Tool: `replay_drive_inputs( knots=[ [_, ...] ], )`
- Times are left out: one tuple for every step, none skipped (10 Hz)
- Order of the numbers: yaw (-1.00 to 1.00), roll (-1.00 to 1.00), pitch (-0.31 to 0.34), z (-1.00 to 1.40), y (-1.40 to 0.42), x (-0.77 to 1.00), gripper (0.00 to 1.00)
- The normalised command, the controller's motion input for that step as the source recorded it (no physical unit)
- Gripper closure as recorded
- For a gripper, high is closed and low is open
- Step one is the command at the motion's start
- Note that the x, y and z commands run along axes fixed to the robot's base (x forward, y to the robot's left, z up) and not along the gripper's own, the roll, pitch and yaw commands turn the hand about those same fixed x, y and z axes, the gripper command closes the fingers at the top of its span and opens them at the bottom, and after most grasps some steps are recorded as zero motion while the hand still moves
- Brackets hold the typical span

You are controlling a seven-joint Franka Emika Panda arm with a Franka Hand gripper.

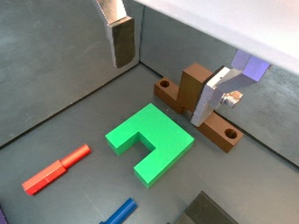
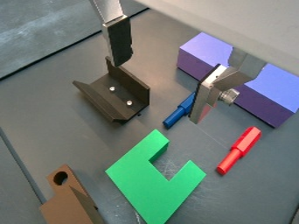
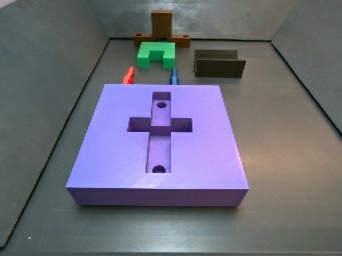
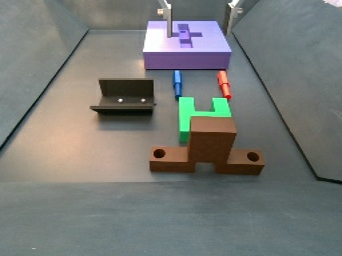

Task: Pick up the green object. Move up. Place the green object on the fixture. Regrasp the green object. Move to above the board. Insert the green object.
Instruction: Pick up the green object.

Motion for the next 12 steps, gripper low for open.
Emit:
replay_drive_inputs(
  knots=[
    [0.0, 0.0, 0.0, 0.0, -0.03, 0.03, 0.0],
    [-0.07, 0.0, 0.079, -0.03, 0.0, 0.3, 0.0],
    [-0.14, -0.05, 0.0, -0.27, 0.12, 0.39, 0.0],
    [-0.15, -0.04, -0.019, -1.0, -0.02, 0.43, 0.0],
    [-0.21, -0.02, -0.081, -1.0, -0.15, 0.31, 0.0],
    [-0.15, -0.05, -0.099, -0.98, -0.21, 0.25, 0.0],
    [-0.07, -0.08, -0.11, -0.92, -0.21, 0.23, 0.0],
    [-0.07, -0.07, -0.11, -0.94, -0.21, 0.21, 0.0],
    [-0.09, -0.06, -0.13, -0.92, -0.02, 0.13, 0.0],
    [-0.13, -0.07, -0.114, -0.92, 0.0, 0.0, 0.0],
    [-0.09, 0.0, -0.183, -0.89, -0.03, 0.0, 0.0],
    [-0.08, 0.04, -0.159, -0.81, -0.08, -0.07, 0.0]
  ],
)
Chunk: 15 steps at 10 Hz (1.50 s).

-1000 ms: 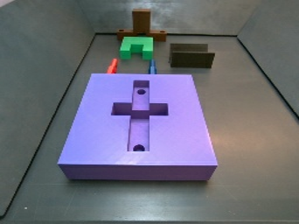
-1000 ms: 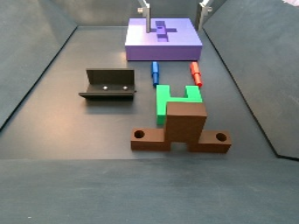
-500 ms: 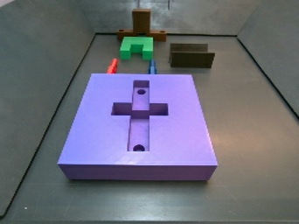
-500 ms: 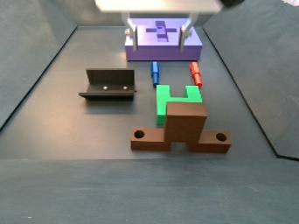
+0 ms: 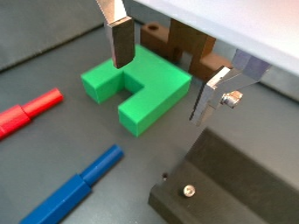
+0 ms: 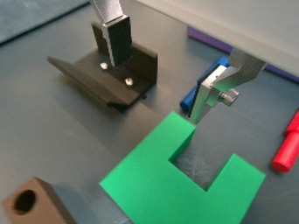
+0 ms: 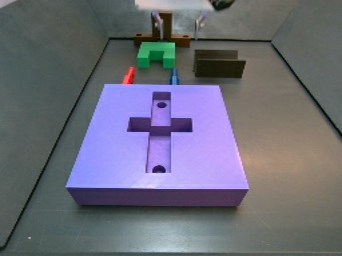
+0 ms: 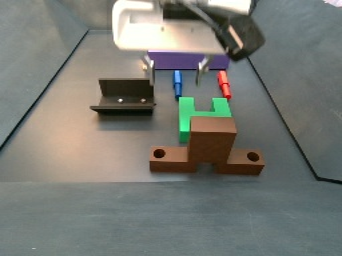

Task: Pick up the green object. Move up. Place the green object on the fixture. Regrasp the green object. Move to above the board. Insert the green object.
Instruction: Pick up the green object.

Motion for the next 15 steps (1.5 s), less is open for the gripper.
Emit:
replay_drive_inputs(
  knots=[
    [-0.03, 0.0, -0.121, -0.64, -0.03, -0.07, 0.0],
    [0.0, -0.01, -0.067, -0.46, 0.0, 0.0, 0.0],
    [-0.01, 0.0, -0.059, -0.46, 0.0, 0.0, 0.0],
    [-0.03, 0.0, -0.043, -0.43, 0.0, 0.0, 0.0],
    [0.0, 0.0, 0.0, -0.23, 0.0, 0.0, 0.0],
    [-0.01, 0.0, 0.0, 0.0, 0.0, 0.0, 0.0],
    [0.0, 0.0, 0.0, -0.13, 0.0, -0.04, 0.0],
    [-0.01, 0.0, 0.0, -0.17, 0.0, -0.04, 0.0],
    [-0.01, 0.0, 0.0, -0.21, 0.0, -0.09, 0.0],
    [0.0, 0.0, 0.0, -0.13, 0.0, -0.05, 0.0],
    [0.0, 0.0, 0.0, -0.06, 0.0, 0.0, 0.0],
    [0.0, 0.0, 0.0, -0.03, 0.0, 0.0, 0.0],
    [0.0, 0.0, 0.0, 0.0, 0.0, 0.0, 0.0],
    [0.0, 0.0, 0.0, 0.0, 0.0, 0.0, 1.0],
    [0.0, 0.0, 0.0, 0.0, 0.0, 0.0, 1.0]
  ],
)
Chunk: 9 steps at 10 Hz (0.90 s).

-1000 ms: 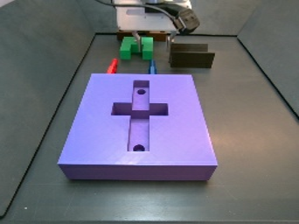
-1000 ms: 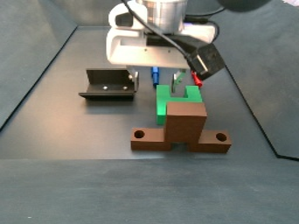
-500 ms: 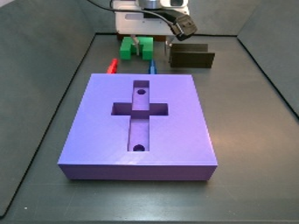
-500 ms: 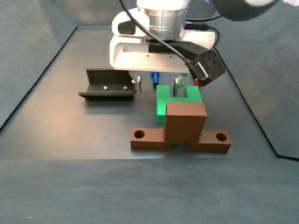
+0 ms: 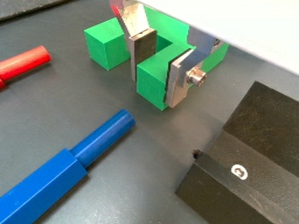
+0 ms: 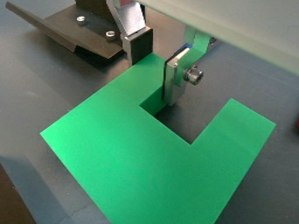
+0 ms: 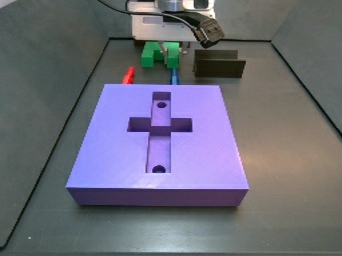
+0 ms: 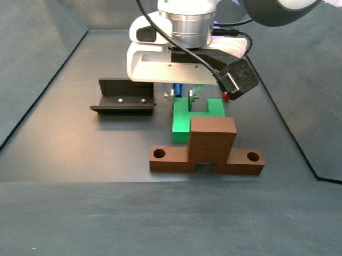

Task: Pick up the green object. Move up. Place the green object on the fixture. Regrasp the green object. Move to above the board. Insert the green object.
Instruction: Pick up the green object.

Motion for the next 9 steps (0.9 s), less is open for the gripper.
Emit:
replay_drive_inputs(
  knots=[
    [0.0, 0.0, 0.0, 0.0, 0.0, 0.0, 1.0],
    [0.0, 0.0, 0.0, 0.0, 0.0, 0.0, 1.0],
    [0.0, 0.0, 0.0, 0.0, 0.0, 0.0, 1.0],
    [0.0, 0.0, 0.0, 0.0, 0.0, 0.0, 1.0],
    [0.0, 0.0, 0.0, 0.0, 0.0, 0.0, 1.0],
    [0.0, 0.0, 0.0, 0.0, 0.0, 0.0, 1.0],
    [0.0, 0.0, 0.0, 0.0, 0.0, 0.0, 1.0],
    [0.0, 0.0, 0.0, 0.0, 0.0, 0.0, 1.0],
    [0.0, 0.0, 0.0, 0.0, 0.0, 0.0, 1.0]
  ],
)
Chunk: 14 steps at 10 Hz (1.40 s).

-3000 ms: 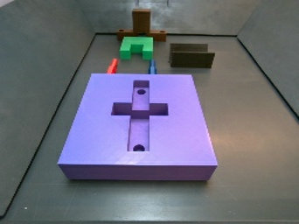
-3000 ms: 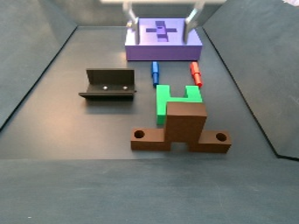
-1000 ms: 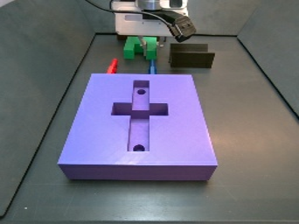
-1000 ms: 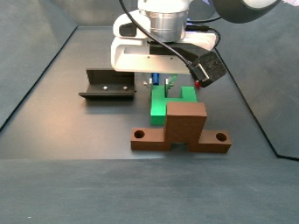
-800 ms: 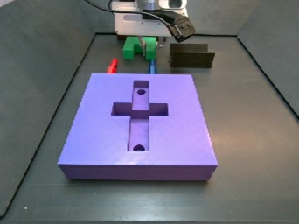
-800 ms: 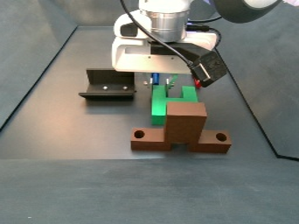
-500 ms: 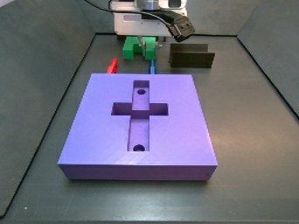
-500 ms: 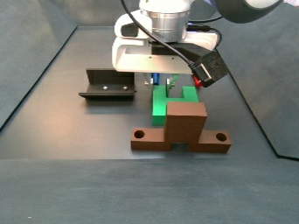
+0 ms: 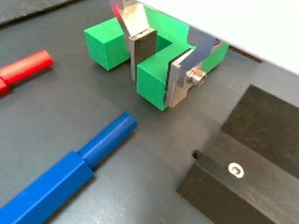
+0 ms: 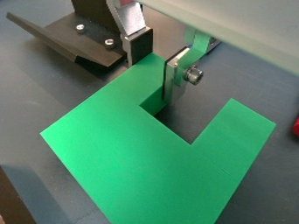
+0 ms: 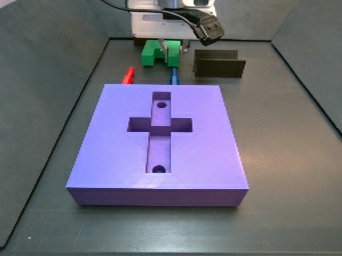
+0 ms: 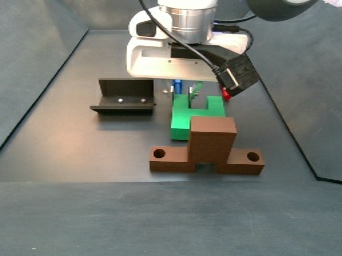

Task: Pick up the green object. Move up. Place the green object on the fixture. Regrasp the green object. Move to above the board. Insert the green object.
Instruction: Pick up the green object, then move up, then place the green object on the fixture.

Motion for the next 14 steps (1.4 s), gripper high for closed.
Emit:
replay_drive_inputs(
  knots=[
    [0.0, 0.0, 0.0, 0.0, 0.0, 0.0, 1.0],
    [0.0, 0.0, 0.0, 0.0, 0.0, 0.0, 1.0],
    [0.0, 0.0, 0.0, 0.0, 0.0, 0.0, 1.0],
    [0.0, 0.0, 0.0, 0.0, 0.0, 0.0, 1.0],
    [0.0, 0.0, 0.0, 0.0, 0.0, 0.0, 1.0],
    [0.0, 0.0, 0.0, 0.83, 0.0, 0.0, 1.0],
    [-0.05, 0.01, 0.016, 0.82, 0.06, -0.05, 1.0],
    [-0.05, 0.01, 0.015, 0.56, 0.05, -0.1, 1.0],
    [-0.04, 0.02, -0.017, 0.26, 0.02, -0.07, 1.0],
    [0.0, 0.0, 0.0, 0.0, -0.02, 0.02, 1.0],
    [-0.1, -0.22, 0.0, 0.0, -0.01, 0.47, 1.0],
    [-0.15, -0.74, 0.194, 0.61, -0.17, 0.9, 1.0],
    [-0.06, -0.54, 0.243, 0.68, -0.38, 0.94, 1.0],
    [-0.03, -0.51, 0.269, 0.68, -0.43, 0.93, 1.0]
  ],
)
